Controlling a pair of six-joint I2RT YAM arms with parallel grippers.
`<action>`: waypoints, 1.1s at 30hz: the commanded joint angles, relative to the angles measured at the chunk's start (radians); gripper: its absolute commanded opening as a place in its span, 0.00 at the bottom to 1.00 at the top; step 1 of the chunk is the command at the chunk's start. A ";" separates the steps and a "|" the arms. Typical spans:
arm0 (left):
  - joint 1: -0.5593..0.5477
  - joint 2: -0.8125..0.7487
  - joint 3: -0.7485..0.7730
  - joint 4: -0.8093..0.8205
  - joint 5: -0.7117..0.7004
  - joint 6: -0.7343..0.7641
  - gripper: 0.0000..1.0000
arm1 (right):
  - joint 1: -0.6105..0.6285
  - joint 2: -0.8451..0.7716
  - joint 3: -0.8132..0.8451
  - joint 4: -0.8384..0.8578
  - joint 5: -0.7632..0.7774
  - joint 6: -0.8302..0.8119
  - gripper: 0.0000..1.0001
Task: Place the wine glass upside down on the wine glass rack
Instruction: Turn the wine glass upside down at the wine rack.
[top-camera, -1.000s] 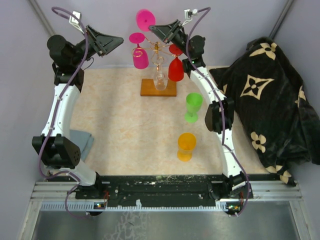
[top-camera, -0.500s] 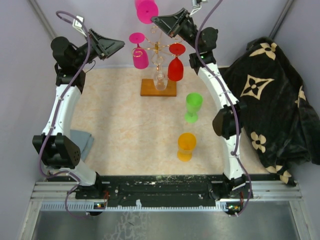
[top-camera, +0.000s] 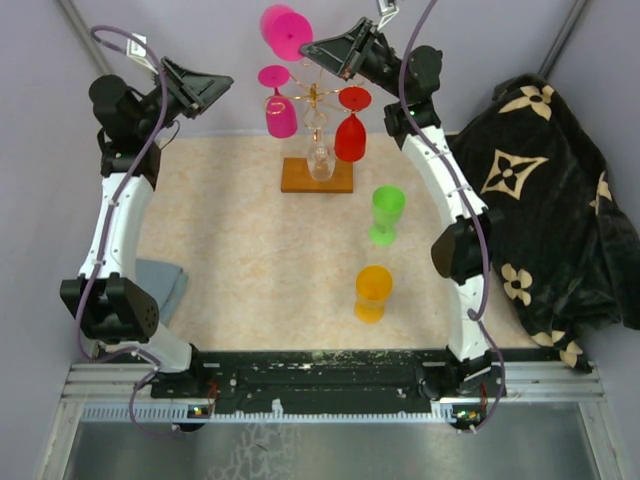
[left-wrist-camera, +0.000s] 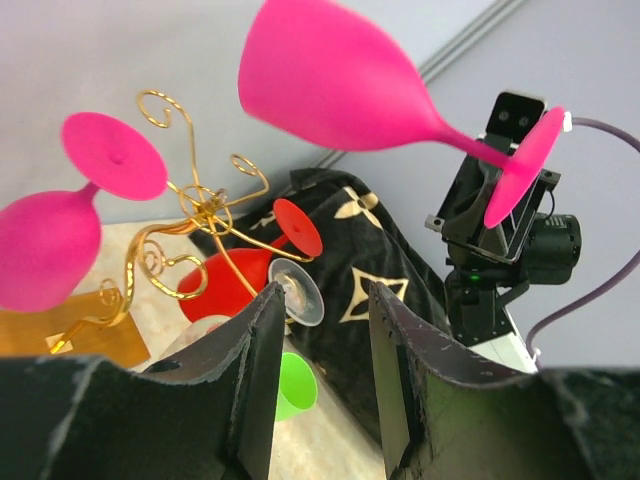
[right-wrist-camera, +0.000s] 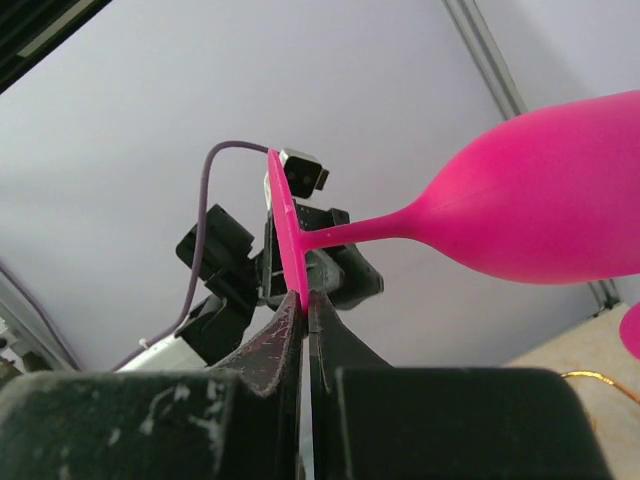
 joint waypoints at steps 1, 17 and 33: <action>0.051 -0.078 -0.050 0.018 -0.085 -0.002 0.45 | 0.025 -0.110 0.002 -0.100 -0.041 -0.007 0.00; 0.135 -0.139 -0.115 0.047 -0.115 -0.025 0.45 | 0.117 -0.297 -0.185 -0.322 -0.086 -0.066 0.00; 0.161 -0.152 -0.146 0.051 -0.129 -0.067 0.45 | 0.139 -0.465 -0.468 -0.593 -0.119 -0.066 0.00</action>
